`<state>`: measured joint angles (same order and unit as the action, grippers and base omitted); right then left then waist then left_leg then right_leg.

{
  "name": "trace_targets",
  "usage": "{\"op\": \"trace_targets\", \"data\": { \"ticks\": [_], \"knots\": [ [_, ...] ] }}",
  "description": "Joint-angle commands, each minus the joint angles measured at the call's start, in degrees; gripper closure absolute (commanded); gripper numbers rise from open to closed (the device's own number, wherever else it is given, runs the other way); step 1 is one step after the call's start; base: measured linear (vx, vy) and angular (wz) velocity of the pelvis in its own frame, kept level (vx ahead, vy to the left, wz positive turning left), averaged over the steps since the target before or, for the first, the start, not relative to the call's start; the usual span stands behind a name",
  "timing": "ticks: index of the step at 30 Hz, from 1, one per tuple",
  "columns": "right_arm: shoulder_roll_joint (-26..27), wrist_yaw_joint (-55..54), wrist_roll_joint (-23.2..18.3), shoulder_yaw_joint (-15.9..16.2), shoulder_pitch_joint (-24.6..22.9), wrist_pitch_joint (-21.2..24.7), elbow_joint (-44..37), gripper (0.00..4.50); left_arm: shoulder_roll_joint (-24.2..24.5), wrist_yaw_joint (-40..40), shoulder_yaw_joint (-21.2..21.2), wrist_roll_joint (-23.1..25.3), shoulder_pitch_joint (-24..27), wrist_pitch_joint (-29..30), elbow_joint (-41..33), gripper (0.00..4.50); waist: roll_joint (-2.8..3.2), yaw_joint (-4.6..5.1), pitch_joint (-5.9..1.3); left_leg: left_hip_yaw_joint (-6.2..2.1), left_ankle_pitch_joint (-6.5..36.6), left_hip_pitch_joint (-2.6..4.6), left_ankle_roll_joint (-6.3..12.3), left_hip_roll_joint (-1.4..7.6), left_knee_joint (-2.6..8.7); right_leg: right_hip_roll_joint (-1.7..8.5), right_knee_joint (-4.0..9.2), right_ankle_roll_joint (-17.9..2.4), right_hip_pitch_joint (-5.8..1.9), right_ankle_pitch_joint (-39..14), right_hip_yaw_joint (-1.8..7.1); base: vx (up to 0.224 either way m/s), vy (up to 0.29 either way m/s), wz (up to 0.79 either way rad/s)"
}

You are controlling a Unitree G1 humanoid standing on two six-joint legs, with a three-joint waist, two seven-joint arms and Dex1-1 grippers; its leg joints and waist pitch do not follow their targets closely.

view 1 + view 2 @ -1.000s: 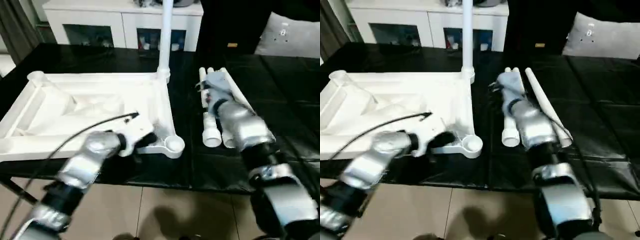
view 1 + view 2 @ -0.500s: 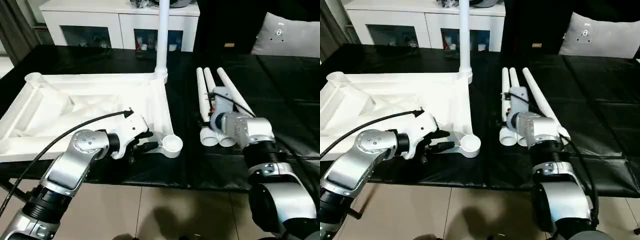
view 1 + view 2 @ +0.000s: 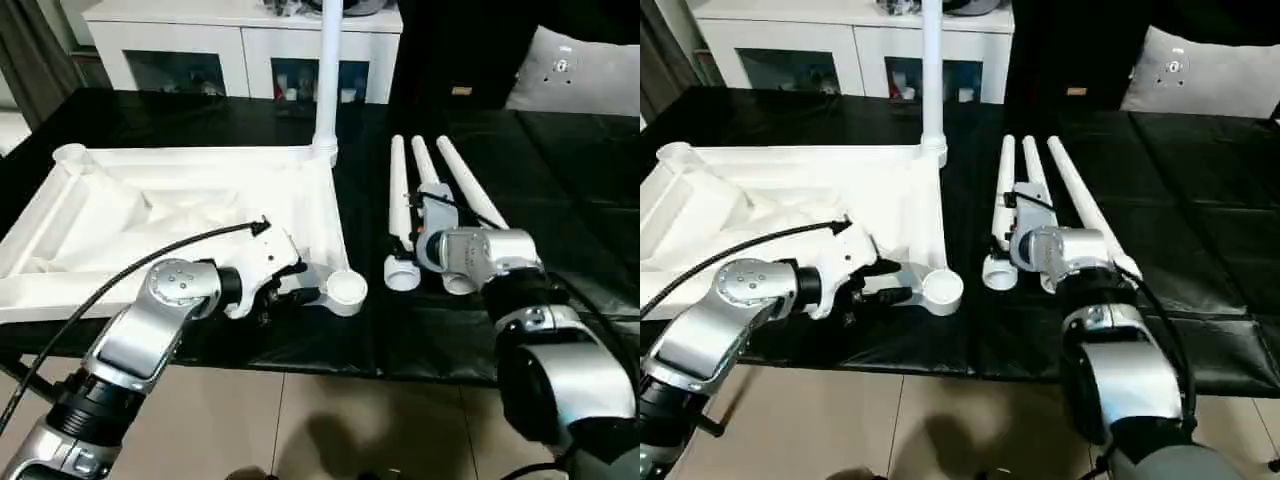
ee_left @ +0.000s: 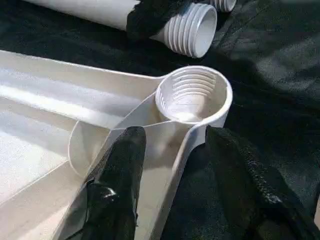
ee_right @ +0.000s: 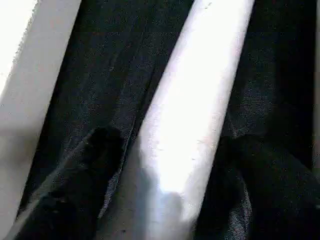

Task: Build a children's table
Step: Pick table leg

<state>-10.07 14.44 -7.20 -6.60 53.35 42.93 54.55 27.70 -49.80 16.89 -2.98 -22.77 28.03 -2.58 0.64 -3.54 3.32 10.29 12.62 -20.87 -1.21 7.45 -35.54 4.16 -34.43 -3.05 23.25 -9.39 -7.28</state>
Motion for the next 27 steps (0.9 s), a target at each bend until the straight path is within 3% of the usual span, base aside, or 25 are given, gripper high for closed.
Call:
{"op": "trace_targets", "data": {
  "ticks": [1,4,6,14,16,19,21,27],
  "knots": [
    [-0.1,-0.2,-1.0,-1.5,0.8,-0.3,2.9,0.89,0.2,-0.2,0.9,0.3,-0.8,0.4,-1.1,2.24,0.04,-0.2,-4.05,-2.46,5.1,0.33,1.09,6.0,4.12,6.62,3.41,-11.8,-3.85,-11.8,4.84,0.0,0.0,0.0],
    [0.0,-0.4,-1.2,-1.8,1.0,-0.6,3.4,1.01,0.2,-0.2,1.0,0.4,-0.8,0.4,-1.2,2.24,-0.12,-0.24,-4.04,-2.46,5.0,0.36,1.14,6.05,4.14,6.6,3.38,-11.5,-3.8,-12.1,4.85,0.0,0.0,0.0],
    [0.0,-0.7,-1.3,-2.3,1.3,-1.2,4.6,1.32,0.0,0.1,1.3,0.6,-0.7,0.4,-1.4,2.24,-0.54,-0.14,-4.03,-2.4,5.1,0.35,1.19,6.06,4.16,6.59,3.47,-11.3,-3.78,-12.7,4.82,0.0,0.0,0.0],
    [-0.3,-1.7,-1.9,-3.8,1.5,-2.8,7.0,1.86,-0.3,0.5,1.4,0.5,-0.5,0.3,-1.7,2.24,-0.5,-0.18,-4.05,-2.37,4.7,0.34,1.42,6.0,4.08,6.6,3.54,-10.9,-3.71,-13.5,4.8,0.0,0.0,0.0],
    [-0.5,-2.0,-2.0,-4.0,1.3,-3.0,7.1,1.96,-0.3,0.5,1.5,0.5,-0.6,0.2,-1.6,2.24,-0.14,-0.13,-3.98,-2.42,5.5,0.34,1.12,5.98,4.11,6.52,3.65,-10.7,-3.67,-14.2,4.75,0.0,0.0,0.0],
    [-0.6,-2.2,-2.1,-4.2,1.0,-3.1,7.1,2.22,-0.4,0.3,1.7,0.7,-0.9,-0.2,-1.2,2.24,-0.25,-0.17,-3.97,-2.41,6.3,0.46,0.83,5.94,4.13,6.55,3.86,-10.5,-3.65,-15.4,4.73,0.0,0.0,0.0],
    [-0.5,-2.5,-2.3,-4.4,0.8,-3.2,7.0,2.26,-0.4,0.2,1.8,0.7,-1.1,-0.5,-0.9,2.24,0.24,-0.22,-3.95,-2.54,7.0,0.45,0.41,6.01,4.2,6.46,3.9,-10.3,-3.63,-15.6,4.69,0.0,0.0,0.0],
    [0.1,-4.7,-3.1,-6.2,-0.1,-4.8,6.3,2.53,-1.0,0.0,2.0,0.7,-2.0,-1.2,0.2,2.24,0.21,-0.24,-4.03,-2.57,7.7,0.54,-0.14,6.02,4.24,6.54,3.87,-10.6,-3.67,-14.4,4.72,0.0,0.0,0.0]
  ]
}}
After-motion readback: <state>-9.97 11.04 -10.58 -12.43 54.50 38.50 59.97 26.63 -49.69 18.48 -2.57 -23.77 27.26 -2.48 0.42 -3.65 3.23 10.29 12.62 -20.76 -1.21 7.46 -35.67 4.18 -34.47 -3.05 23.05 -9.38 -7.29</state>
